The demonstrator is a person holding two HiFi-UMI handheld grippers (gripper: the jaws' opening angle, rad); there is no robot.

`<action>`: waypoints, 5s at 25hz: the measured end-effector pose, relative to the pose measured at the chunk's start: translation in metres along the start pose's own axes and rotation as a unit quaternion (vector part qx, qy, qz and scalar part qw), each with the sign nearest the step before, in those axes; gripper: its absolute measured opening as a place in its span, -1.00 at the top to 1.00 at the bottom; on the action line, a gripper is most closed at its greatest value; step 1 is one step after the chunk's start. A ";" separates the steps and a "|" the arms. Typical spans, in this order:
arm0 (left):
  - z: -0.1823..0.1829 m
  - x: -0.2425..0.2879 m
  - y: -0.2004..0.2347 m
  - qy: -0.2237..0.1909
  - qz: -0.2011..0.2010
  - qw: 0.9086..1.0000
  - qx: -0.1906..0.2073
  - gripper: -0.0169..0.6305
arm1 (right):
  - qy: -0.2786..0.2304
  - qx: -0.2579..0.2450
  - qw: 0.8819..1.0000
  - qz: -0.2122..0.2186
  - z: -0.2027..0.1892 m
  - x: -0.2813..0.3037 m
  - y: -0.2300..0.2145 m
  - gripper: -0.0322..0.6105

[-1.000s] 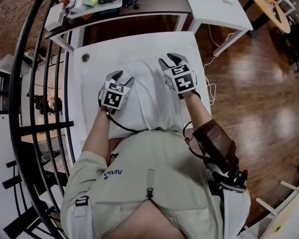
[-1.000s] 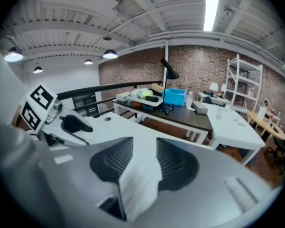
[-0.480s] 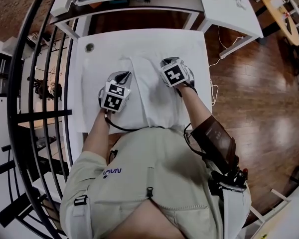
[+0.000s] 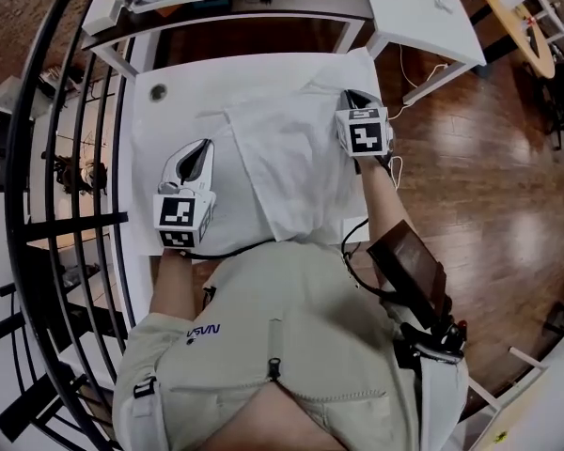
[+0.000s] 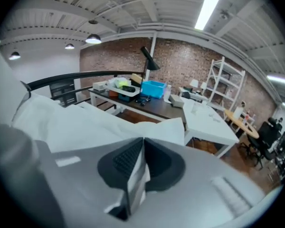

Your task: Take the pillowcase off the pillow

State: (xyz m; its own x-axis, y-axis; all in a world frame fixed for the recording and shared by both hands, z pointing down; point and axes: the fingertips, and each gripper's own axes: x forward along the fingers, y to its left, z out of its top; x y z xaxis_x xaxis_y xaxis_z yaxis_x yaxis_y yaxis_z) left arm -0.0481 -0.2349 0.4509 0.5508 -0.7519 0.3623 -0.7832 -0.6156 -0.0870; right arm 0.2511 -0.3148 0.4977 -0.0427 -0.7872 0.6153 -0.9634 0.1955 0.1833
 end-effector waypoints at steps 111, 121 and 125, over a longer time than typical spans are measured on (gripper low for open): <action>-0.082 -0.045 -0.157 0.096 -0.018 0.986 0.136 0.87 | 0.024 0.020 0.999 -0.008 -0.249 -0.191 0.030 0.89; -0.087 -0.055 -0.130 0.107 -0.028 0.989 0.097 0.86 | 0.062 0.041 0.994 -0.076 -0.275 -0.192 -0.030 0.89; -0.103 -0.061 -0.145 0.118 -0.042 0.987 0.098 0.73 | 0.080 0.080 0.993 -0.039 -0.290 -0.189 -0.006 0.68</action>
State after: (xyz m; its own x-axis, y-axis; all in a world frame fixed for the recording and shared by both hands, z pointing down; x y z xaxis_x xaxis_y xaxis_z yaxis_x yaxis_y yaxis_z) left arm 0.0021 -0.0762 0.5371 0.5103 -0.6349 0.5801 -0.6546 -0.7243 -0.2168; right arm 0.3418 0.0023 0.6024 0.0631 -0.6912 0.7199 -0.9924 0.0327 0.1184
